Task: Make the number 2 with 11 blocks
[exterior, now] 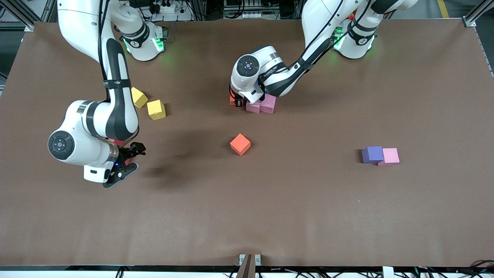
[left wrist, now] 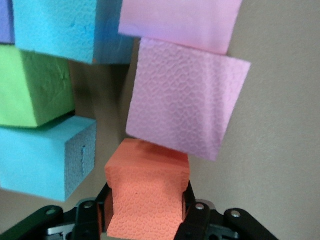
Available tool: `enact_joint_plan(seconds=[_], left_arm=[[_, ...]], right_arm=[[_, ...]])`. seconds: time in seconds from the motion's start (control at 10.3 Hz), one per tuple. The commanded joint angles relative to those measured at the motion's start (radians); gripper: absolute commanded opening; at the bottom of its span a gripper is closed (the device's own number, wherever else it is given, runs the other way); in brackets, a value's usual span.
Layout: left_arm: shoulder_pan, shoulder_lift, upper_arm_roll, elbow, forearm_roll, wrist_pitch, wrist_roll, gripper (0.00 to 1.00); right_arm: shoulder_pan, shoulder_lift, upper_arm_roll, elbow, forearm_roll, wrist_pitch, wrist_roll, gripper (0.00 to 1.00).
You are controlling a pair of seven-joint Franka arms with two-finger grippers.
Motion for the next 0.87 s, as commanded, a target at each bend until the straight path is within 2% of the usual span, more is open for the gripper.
enact_joint_plan(seconds=[0.0,0.1,0.58,0.68,0.78], left_arm=[[0.038,-0.036,-0.047,-0.060,0.197,0.016,-0.134,0.10],[0.044,-0.033,-0.058,-0.059,0.229,0.016,-0.150,0.10],[0.047,-0.030,-0.059,-0.055,0.236,0.016,-0.144,0.11],[0.049,-0.028,-0.059,-0.054,0.234,0.016,-0.142,0.16],[0.049,-0.027,-0.059,-0.051,0.236,0.016,-0.141,0.31]], right_arm=[[-0.020,0.001,0.013,0.007,0.024,-0.004,-0.006,1.00],[-0.020,0.001,0.013,0.007,0.024,-0.004,-0.008,1.00],[-0.026,0.001,0.013,0.005,0.025,-0.004,-0.009,1.00],[-0.026,0.001,0.013,0.007,0.026,-0.004,-0.009,1.00],[-0.024,0.001,0.013,0.007,0.027,-0.006,0.000,1.00]])
